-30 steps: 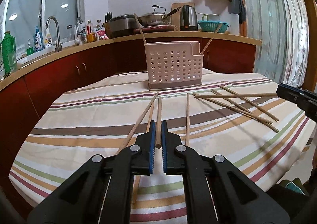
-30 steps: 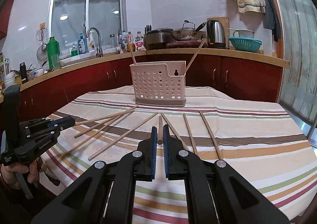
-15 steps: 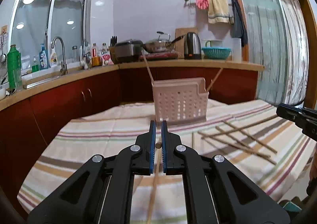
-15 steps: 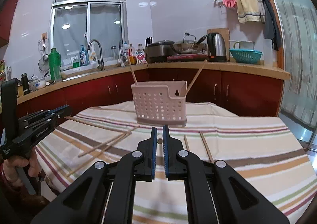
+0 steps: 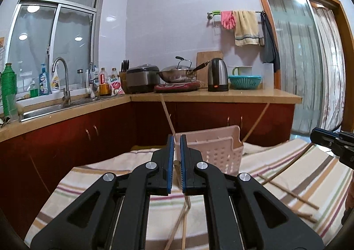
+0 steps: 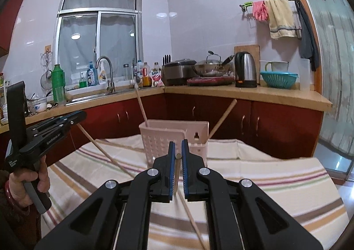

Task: Organize utensils
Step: 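Lift and lower the held chopsticks into the beige caddy with both tools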

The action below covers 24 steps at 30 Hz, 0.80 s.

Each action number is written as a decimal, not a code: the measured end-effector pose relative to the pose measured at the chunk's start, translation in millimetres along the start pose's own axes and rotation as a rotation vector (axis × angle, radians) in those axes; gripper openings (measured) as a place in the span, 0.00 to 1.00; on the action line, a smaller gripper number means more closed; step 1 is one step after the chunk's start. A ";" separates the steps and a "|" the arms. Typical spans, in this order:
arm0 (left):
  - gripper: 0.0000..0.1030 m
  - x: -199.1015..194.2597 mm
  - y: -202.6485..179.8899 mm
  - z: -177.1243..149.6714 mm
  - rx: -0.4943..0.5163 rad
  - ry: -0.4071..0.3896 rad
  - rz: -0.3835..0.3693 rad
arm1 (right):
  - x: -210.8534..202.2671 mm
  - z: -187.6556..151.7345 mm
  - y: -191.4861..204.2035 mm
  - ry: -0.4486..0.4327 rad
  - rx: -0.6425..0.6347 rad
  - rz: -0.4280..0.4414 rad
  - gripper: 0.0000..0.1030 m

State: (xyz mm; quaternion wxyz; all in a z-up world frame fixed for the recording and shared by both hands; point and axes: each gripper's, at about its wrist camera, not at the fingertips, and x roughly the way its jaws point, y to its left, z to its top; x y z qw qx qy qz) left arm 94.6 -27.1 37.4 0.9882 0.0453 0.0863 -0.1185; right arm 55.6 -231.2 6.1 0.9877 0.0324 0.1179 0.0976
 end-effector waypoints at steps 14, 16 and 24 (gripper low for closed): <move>0.07 53.5 0.2 -0.8 -0.004 -0.001 -0.023 | 38.8 23.4 -6.7 -0.051 -0.005 -0.006 0.07; 0.07 55.9 0.4 0.6 0.000 -0.004 -0.023 | 42.6 25.2 -7.3 -0.054 -0.004 -0.003 0.07; 0.06 62.5 -1.5 10.2 0.031 -0.014 -0.026 | 50.5 36.9 -3.3 -0.068 -0.021 0.009 0.06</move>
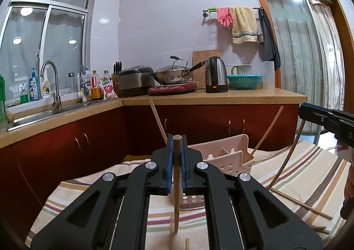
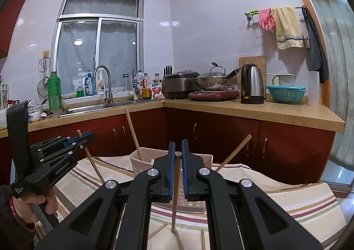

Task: Organize utensils
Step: 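Lift and lower the held chopsticks into the beige caddy with both tools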

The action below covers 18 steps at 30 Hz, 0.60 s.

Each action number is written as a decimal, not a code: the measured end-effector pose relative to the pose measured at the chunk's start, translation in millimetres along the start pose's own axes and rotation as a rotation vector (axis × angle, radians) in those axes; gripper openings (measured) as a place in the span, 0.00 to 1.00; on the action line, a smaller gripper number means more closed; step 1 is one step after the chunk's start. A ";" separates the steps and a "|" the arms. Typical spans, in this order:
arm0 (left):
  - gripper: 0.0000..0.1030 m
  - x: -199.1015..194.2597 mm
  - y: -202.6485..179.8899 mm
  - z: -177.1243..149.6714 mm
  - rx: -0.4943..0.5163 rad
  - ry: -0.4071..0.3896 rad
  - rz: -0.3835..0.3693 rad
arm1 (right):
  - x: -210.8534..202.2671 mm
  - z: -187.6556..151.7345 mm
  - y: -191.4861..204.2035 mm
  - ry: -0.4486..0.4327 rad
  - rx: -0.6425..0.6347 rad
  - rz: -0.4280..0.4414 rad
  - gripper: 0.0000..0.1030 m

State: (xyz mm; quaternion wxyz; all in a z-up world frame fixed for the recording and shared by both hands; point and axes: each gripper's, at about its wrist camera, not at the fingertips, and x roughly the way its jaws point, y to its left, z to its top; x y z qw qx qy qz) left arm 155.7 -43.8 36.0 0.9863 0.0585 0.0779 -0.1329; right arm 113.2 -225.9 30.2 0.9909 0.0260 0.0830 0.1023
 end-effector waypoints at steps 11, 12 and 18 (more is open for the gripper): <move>0.06 -2.5 6.7 19.8 -0.025 -0.020 -0.017 | -5.6 21.1 -3.7 -0.034 0.022 0.013 0.06; 0.06 -3.6 6.8 23.6 -0.024 -0.026 -0.020 | -6.8 25.0 -3.7 -0.044 0.020 0.014 0.06; 0.06 -11.6 6.6 55.7 -0.026 -0.081 -0.045 | -11.6 53.0 -5.3 -0.107 0.021 0.034 0.06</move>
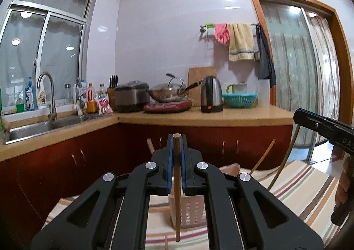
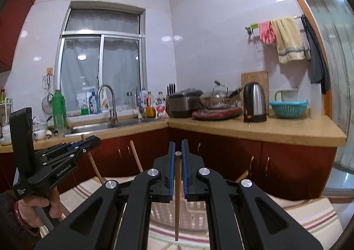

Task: Organize utensils
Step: 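Lift and lower the held chopsticks into the beige caddy with both tools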

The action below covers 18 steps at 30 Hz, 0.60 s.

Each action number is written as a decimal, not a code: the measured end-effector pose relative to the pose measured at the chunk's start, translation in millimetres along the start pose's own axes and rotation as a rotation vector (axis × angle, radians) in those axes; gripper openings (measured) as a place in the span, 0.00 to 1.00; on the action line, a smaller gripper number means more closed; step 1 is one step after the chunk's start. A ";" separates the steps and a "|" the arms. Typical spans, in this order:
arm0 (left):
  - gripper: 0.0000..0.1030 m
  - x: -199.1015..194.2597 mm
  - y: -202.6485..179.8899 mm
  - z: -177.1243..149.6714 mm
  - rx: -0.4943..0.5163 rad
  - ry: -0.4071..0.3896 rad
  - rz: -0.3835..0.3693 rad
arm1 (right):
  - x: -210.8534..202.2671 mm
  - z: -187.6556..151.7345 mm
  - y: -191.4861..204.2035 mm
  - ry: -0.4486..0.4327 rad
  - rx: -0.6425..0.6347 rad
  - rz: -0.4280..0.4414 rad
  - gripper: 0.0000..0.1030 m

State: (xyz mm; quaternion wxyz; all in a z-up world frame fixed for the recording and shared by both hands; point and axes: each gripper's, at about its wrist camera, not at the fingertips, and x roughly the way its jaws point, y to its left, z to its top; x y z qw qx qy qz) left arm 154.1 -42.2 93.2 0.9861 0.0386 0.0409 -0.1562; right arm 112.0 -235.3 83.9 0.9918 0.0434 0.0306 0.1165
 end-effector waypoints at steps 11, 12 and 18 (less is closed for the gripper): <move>0.06 11.4 -2.1 67.4 -0.003 -0.127 -0.020 | 13.2 48.7 -10.9 -0.118 -0.021 0.004 0.06; 0.06 14.8 -2.4 71.7 -0.004 -0.135 -0.019 | 15.9 50.5 -12.4 -0.124 -0.022 0.002 0.06; 0.06 50.5 -2.0 79.4 -0.020 -0.150 -0.006 | 46.3 48.9 -25.9 -0.121 -0.009 -0.011 0.06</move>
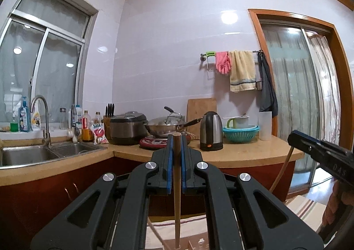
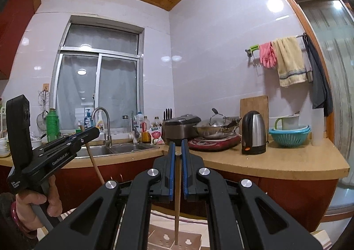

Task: Organize utensils
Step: 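Lift and lower the held chopsticks into the beige caddy with both tools, then open both tools to release the chopsticks into the caddy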

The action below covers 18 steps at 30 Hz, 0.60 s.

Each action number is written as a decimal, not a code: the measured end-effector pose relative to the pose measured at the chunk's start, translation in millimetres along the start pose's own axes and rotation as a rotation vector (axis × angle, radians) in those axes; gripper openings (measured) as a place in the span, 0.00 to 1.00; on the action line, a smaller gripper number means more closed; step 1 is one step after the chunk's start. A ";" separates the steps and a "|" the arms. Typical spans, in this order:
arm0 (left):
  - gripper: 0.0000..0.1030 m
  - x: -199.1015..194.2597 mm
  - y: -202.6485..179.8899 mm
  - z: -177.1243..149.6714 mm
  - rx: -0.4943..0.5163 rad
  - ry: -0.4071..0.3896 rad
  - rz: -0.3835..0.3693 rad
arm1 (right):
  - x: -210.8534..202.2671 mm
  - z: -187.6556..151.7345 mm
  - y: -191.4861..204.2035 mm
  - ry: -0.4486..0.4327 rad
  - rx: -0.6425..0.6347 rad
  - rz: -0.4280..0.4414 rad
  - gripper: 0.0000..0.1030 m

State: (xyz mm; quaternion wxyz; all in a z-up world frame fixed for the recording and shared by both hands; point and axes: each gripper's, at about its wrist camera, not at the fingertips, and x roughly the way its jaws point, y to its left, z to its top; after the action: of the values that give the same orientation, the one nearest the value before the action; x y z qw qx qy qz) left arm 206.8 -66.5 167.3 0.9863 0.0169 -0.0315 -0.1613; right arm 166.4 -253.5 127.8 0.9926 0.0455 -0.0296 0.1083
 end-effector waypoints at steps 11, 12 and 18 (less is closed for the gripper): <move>0.06 53.3 9.8 -89.2 -0.031 0.218 0.020 | 44.7 -64.7 -19.9 0.159 0.085 -0.006 0.06; 0.06 55.3 11.2 -97.0 -0.038 0.242 0.017 | 47.2 -70.8 -20.5 0.176 0.086 -0.007 0.06; 0.57 49.9 16.4 -122.3 -0.040 0.291 0.026 | 45.4 -86.1 -22.4 0.224 0.091 -0.037 0.09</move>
State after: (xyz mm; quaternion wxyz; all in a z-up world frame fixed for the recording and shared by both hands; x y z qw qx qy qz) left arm 267.5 -64.1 48.8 0.9825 0.0202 0.1149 -0.1450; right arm 219.7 -257.2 43.4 0.9885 0.0789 0.0874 0.0954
